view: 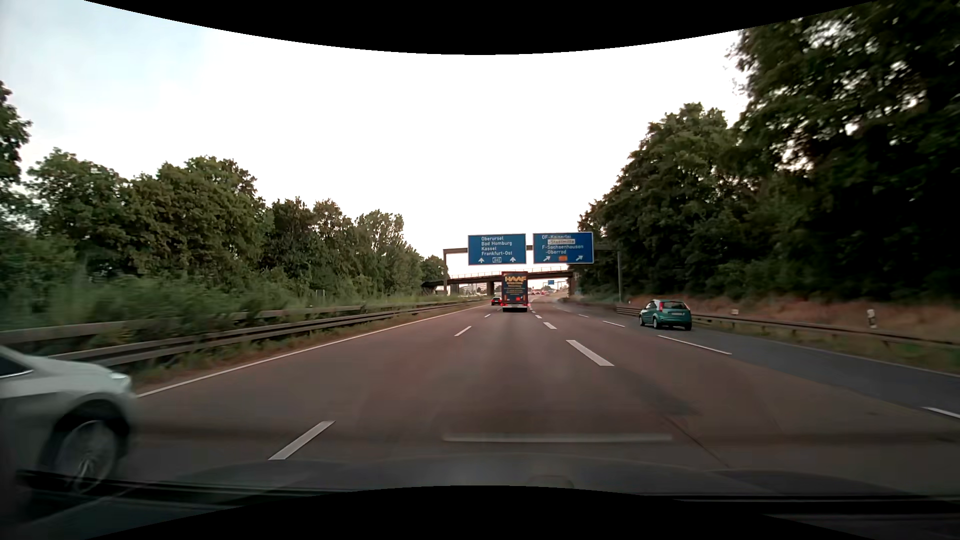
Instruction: Follow the waypoints while adhering to traffic rules and regulations
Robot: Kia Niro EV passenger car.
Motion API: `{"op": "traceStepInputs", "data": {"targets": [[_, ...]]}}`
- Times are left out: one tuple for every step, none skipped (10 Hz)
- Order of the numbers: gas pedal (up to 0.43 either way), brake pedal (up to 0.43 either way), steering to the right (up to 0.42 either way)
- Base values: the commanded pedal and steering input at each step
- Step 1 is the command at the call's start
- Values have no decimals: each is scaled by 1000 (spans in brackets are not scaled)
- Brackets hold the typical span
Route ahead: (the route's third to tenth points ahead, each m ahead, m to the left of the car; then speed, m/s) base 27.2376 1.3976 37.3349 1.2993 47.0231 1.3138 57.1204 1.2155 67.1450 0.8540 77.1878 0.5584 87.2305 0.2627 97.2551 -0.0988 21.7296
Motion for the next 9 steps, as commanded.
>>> {"op": "traceStepInputs", "data": {"targets": [[0,0,-2],[0,0,-2],[0,0,-1],[0,0,-1],[0,0,0],[0,0,0],[0,0,0],[20,0,0],[28,0,0]]}}
